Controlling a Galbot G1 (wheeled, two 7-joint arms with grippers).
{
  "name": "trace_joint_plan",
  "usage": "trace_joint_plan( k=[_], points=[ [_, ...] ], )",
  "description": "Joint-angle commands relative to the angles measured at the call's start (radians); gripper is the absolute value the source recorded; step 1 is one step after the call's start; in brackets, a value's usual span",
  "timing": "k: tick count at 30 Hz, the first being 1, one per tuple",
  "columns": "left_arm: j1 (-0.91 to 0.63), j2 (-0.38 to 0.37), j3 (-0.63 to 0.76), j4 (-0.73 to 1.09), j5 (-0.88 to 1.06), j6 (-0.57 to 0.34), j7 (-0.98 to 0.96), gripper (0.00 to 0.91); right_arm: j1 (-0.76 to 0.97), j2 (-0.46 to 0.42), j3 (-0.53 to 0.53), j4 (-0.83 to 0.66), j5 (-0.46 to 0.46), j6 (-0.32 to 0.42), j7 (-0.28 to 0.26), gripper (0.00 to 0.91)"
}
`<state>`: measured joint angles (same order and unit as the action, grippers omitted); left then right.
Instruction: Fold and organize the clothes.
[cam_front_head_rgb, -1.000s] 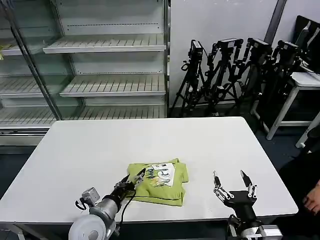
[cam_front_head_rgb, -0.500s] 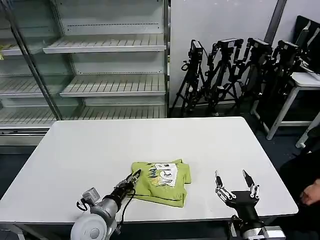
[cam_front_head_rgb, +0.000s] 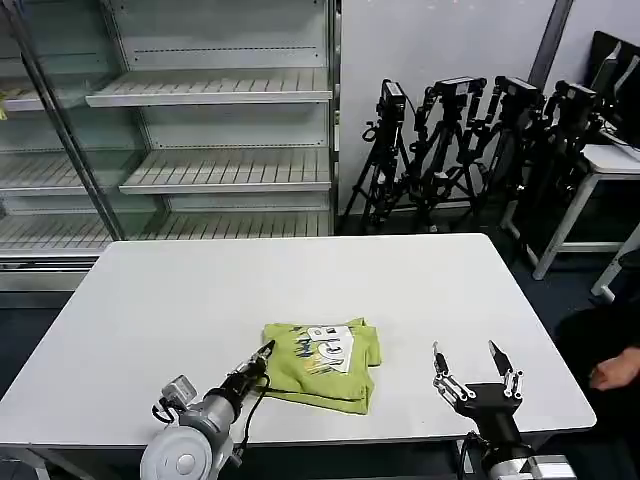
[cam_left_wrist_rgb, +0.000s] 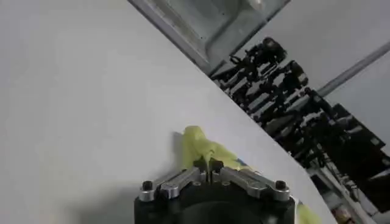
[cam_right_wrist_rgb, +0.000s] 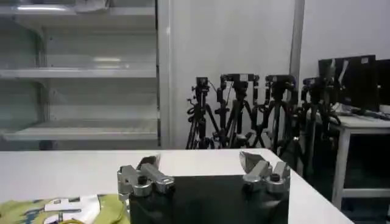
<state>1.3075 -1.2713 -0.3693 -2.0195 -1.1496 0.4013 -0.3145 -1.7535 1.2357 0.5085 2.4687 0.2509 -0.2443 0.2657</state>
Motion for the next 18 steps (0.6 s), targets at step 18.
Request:
trace_joint_plan(
  k=[18],
  points=[
    [0.199,0.455,-0.728,-0.066,-0.069,0.071,-0.005,0.03,0.088,0.004,-0.072,-0.03,0.013,0.006,-0.005,0.907]
  ],
)
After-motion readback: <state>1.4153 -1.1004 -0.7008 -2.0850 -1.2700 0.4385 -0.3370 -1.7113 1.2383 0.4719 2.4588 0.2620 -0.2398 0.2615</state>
